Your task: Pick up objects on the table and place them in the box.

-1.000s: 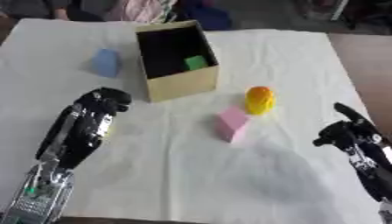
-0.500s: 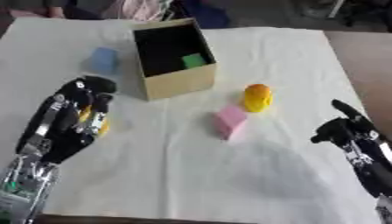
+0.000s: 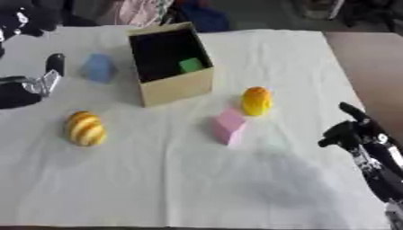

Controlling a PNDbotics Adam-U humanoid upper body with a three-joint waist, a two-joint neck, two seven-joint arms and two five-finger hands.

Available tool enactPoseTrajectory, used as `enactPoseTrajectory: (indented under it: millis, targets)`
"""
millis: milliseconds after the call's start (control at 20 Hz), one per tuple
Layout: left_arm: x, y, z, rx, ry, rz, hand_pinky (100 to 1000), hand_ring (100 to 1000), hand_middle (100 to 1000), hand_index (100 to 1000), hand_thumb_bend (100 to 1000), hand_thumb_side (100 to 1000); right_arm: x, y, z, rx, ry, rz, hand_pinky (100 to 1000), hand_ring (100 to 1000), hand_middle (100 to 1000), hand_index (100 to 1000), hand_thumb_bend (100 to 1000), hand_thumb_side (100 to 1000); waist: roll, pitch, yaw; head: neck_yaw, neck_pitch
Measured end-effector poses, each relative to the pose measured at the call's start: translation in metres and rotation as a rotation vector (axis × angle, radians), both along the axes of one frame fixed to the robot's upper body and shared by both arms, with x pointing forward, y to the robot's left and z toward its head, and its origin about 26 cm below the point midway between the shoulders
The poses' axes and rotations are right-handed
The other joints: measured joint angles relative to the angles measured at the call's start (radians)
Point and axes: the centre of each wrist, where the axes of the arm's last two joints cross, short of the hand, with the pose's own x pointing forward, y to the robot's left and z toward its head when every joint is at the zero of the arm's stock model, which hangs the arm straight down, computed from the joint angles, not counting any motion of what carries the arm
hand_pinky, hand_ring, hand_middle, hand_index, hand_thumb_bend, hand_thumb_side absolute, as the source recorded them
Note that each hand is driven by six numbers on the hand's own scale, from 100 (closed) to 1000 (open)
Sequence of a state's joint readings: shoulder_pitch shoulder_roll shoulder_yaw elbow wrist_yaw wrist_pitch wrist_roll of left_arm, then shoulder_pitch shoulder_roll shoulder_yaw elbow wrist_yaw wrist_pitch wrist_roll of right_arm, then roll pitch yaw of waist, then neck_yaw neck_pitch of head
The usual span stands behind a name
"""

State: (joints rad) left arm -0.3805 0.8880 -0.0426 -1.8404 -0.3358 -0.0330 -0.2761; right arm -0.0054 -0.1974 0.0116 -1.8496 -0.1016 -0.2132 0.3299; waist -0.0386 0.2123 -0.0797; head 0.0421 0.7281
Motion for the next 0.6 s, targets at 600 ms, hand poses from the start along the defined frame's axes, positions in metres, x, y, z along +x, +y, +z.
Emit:
enactPoseTrajectory:
  millis: [600]
  targets:
    - [0.097, 0.066, -0.004, 0.444, 0.23, 0.363, 892, 890, 872, 990, 165, 315, -0.003, 0.0, -0.005, -0.002, 0.022, 0.037, 658, 574, 576, 967, 100, 542, 0.0, -0.007, -0.088, 0.044, -0.014]
